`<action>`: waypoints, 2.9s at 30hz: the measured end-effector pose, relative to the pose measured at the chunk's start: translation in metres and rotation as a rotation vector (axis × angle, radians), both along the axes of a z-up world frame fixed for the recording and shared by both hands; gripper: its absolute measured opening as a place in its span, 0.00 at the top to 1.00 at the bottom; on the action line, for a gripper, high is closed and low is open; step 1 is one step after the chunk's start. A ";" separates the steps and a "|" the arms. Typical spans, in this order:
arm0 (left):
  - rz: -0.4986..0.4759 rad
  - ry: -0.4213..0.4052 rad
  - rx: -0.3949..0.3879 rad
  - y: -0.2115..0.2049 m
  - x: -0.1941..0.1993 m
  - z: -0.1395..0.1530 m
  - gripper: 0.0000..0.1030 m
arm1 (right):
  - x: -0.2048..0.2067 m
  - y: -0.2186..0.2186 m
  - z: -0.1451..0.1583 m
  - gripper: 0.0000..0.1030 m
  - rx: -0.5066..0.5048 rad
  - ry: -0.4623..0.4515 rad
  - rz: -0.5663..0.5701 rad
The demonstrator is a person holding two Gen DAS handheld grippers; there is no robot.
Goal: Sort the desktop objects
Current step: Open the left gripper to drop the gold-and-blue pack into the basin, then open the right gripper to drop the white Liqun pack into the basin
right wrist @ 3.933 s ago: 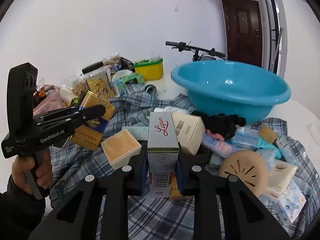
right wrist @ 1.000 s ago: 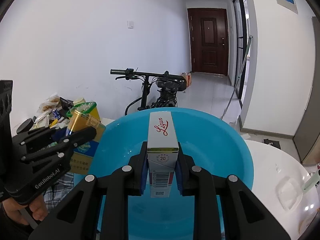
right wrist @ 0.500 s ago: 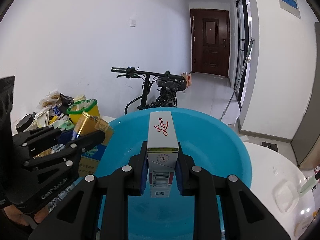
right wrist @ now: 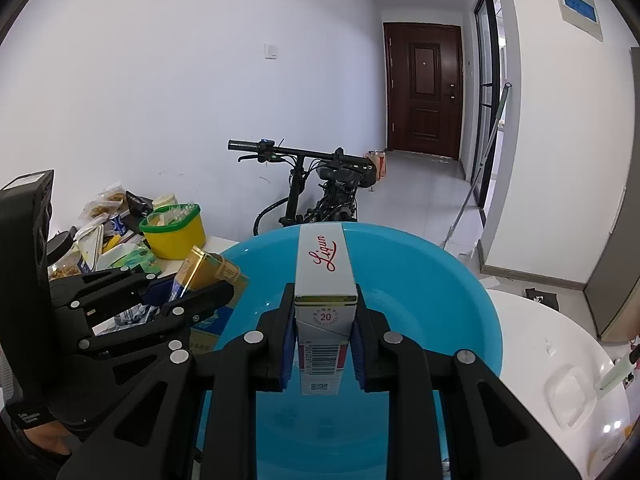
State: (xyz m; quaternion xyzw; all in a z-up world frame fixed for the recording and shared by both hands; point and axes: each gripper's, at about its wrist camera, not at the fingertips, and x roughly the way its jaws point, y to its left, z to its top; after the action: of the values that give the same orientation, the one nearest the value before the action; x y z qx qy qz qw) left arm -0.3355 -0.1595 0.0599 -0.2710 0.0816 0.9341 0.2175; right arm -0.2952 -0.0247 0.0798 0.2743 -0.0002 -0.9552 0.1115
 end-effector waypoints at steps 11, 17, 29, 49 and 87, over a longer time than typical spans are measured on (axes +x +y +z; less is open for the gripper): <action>0.096 0.035 -0.024 -0.011 -0.007 0.000 0.00 | 0.002 0.014 0.002 0.79 -0.007 0.005 -0.013; 0.110 0.023 -0.039 -0.015 -0.015 -0.007 0.00 | 0.003 0.015 0.003 0.79 -0.012 0.006 -0.016; 0.110 0.040 -0.059 -0.015 -0.010 -0.002 0.00 | 0.005 0.018 0.006 0.79 -0.023 0.011 -0.017; 0.105 0.041 -0.059 -0.012 -0.003 0.007 0.00 | 0.004 0.020 0.007 0.79 -0.053 -0.005 0.000; 0.107 0.052 -0.063 -0.013 0.000 0.017 0.00 | 0.003 0.016 0.006 0.03 -0.079 -0.012 -0.033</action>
State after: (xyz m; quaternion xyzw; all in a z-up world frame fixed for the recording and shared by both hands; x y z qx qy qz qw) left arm -0.3353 -0.1723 0.0773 -0.2575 0.1019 0.9481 0.1563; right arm -0.2918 -0.0083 0.0860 0.2752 -0.0430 -0.9545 0.1064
